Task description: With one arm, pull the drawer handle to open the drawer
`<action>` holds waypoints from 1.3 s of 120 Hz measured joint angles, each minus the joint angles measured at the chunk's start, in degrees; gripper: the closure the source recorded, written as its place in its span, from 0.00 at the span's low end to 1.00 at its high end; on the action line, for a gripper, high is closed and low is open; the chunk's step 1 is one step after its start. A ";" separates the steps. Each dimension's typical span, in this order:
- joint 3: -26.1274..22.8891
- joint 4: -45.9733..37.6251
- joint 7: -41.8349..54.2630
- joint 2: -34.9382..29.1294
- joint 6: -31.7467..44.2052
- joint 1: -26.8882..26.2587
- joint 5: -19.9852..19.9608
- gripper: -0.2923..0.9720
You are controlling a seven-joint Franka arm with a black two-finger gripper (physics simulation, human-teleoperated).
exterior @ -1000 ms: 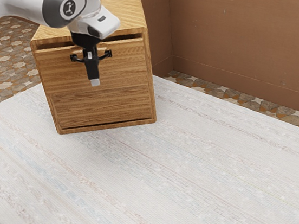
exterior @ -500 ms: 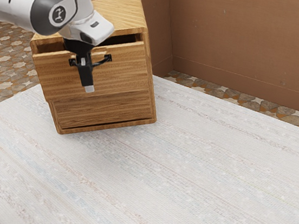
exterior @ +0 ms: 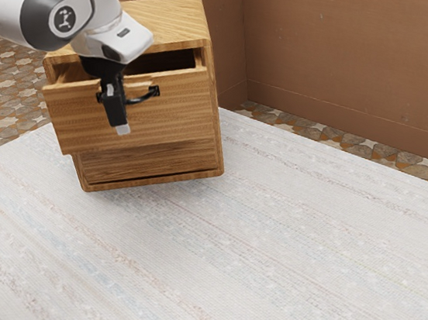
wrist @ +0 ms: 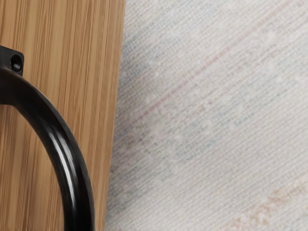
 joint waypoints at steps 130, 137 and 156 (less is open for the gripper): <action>-5.45 -11.10 -1.58 -11.29 1.21 -0.01 -2.60 0.35; -5.59 -11.94 -1.67 -12.41 1.24 -0.60 -2.83 0.32; -9.02 -12.74 -1.86 -18.63 0.98 1.05 -3.26 0.26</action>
